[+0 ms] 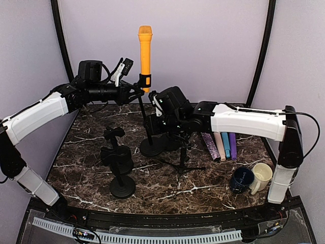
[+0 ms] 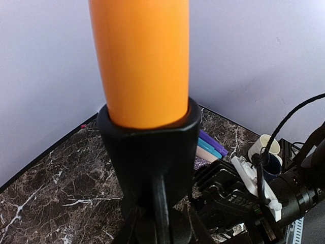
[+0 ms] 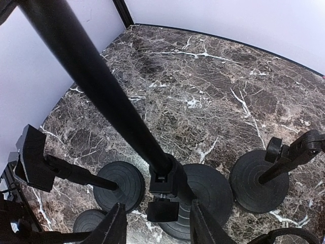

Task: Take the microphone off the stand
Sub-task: Unscrew the knob on the stand of the microphone stand.

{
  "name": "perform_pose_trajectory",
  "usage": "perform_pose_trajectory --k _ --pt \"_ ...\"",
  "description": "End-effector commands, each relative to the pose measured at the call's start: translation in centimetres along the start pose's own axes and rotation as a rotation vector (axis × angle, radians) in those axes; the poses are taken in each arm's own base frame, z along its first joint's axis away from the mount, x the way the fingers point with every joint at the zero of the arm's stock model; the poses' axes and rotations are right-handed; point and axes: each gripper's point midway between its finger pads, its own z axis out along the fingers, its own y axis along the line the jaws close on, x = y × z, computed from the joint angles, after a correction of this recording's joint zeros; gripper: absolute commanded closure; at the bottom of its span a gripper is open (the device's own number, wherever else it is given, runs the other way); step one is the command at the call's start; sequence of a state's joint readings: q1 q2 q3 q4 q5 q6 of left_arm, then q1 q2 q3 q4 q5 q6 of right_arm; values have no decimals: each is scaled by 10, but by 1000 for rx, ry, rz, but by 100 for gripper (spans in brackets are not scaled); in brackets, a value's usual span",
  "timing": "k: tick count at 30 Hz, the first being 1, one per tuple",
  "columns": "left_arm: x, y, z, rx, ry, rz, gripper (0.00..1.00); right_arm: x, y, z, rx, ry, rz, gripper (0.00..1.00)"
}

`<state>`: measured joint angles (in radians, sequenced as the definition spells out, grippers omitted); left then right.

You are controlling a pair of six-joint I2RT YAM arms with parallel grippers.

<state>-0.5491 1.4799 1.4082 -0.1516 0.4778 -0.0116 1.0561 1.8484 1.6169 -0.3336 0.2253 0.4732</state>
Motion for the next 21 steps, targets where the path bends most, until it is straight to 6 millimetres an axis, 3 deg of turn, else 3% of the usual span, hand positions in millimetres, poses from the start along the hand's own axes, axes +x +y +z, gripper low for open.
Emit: perform_pose_trajectory --k 1,14,21 --pt "-61 -15 -21 24 -174 88 100 -8 6 1 7 -21 -10 60" --pt "-63 -16 -22 28 -181 90 100 -1 0 10 62 11 -20 62" --pt "-63 -16 -21 29 -179 89 100 -6 -1 9 77 -7 -25 74"
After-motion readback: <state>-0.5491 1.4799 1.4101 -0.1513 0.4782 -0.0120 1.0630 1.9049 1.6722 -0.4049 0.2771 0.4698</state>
